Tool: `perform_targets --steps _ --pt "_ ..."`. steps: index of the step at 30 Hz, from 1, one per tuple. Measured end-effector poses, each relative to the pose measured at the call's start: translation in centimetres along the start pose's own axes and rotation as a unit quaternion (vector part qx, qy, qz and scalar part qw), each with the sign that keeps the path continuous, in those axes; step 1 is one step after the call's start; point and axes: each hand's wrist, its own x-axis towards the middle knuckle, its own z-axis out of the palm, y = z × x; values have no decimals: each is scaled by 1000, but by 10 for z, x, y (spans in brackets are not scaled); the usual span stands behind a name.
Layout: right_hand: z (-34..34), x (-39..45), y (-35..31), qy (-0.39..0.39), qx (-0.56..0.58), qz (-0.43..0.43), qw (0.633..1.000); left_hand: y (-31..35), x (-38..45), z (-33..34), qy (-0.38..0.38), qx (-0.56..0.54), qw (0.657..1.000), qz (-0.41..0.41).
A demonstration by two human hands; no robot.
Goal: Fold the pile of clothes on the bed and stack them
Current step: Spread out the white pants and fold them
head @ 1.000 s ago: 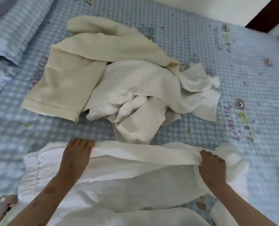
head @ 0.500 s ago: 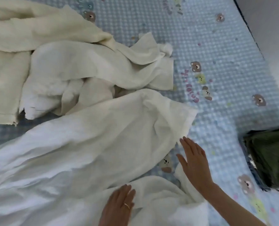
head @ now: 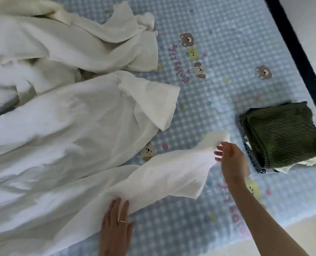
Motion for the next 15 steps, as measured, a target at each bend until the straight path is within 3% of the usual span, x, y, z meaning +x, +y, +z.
perform_targets --steps 4,7,9,12,15 --pt "-10 -14 44 -112 -125 5 986 11 2 7 7 29 999 -31" --pt "-4 -41 72 -190 -101 -12 976 11 13 19 93 80 992 -2" --pt "9 -45 71 -171 -22 9 985 10 25 23 60 97 993 -39" --pt "22 -24 52 -51 115 138 982 12 36 18 54 112 991 -58" --pt "20 10 32 -23 147 202 968 17 25 7 82 65 992 -76"
